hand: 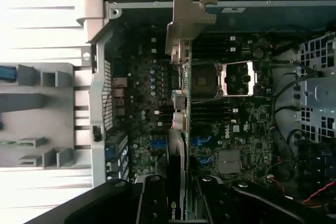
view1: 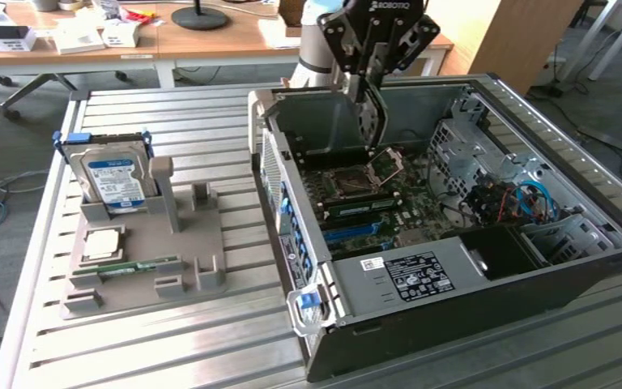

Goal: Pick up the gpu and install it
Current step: 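Pick up the gpu and move the gpu toward the slot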

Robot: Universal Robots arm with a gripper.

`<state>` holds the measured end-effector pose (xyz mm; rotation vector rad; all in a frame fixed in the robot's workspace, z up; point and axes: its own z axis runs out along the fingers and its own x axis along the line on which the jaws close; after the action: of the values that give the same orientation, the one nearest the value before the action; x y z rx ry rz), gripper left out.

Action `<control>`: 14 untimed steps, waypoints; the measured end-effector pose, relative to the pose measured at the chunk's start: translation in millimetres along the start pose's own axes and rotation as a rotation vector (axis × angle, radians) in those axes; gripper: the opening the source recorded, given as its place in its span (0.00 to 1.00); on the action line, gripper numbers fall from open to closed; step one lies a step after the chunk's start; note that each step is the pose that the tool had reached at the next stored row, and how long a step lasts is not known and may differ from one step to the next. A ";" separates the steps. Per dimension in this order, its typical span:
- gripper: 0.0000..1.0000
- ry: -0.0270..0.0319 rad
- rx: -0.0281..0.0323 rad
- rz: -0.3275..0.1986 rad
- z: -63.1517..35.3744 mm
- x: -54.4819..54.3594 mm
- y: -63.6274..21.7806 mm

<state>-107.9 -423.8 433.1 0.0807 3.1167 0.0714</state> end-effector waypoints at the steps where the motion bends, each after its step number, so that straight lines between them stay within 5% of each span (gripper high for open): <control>1: 0.26 0.0000 -0.0001 0.000 0.2 -4.6 0.2; 5: 0.26 0.0002 0.0000 0.000 0.6 -23.0 1.2; 8: 0.26 0.0005 0.0000 0.000 1.8 -75.0 3.8; 14: 0.26 0.0006 -0.0001 0.000 2.4 -98.0 5.0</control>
<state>-9.8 -423.9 433.1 0.0806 3.1174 0.0716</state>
